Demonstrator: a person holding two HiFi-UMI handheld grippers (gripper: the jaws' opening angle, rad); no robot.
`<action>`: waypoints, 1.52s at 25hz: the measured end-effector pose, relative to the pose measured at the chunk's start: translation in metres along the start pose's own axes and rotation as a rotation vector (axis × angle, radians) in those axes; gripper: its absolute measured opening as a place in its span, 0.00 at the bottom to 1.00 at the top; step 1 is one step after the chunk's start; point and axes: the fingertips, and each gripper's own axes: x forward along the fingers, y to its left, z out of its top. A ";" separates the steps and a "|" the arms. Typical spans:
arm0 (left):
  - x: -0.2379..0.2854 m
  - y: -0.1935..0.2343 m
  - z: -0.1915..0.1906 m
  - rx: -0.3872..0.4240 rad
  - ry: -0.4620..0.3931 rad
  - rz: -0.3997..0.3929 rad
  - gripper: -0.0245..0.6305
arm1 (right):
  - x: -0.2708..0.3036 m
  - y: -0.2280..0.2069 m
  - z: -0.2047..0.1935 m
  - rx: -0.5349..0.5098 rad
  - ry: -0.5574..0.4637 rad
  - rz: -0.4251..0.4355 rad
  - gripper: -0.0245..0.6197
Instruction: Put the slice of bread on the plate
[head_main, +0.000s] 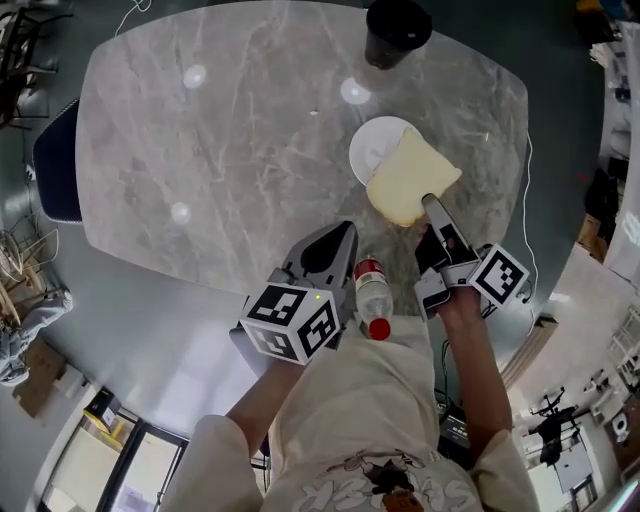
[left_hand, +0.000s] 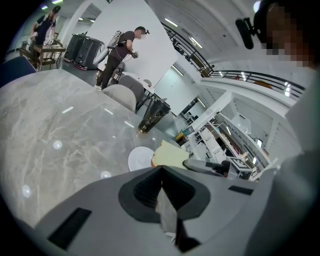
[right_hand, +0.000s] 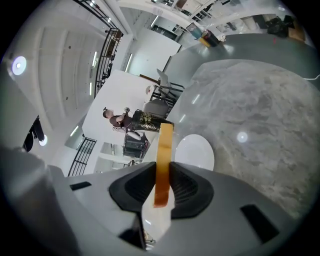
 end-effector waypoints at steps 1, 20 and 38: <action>0.002 0.001 0.000 -0.002 0.002 0.001 0.05 | 0.003 -0.002 0.001 -0.005 0.006 -0.005 0.18; 0.035 0.031 -0.024 -0.079 0.011 0.031 0.05 | 0.056 -0.039 0.000 -0.107 0.103 -0.110 0.18; 0.035 0.034 -0.031 -0.100 -0.003 0.041 0.05 | 0.068 -0.049 0.005 -0.310 0.148 -0.214 0.18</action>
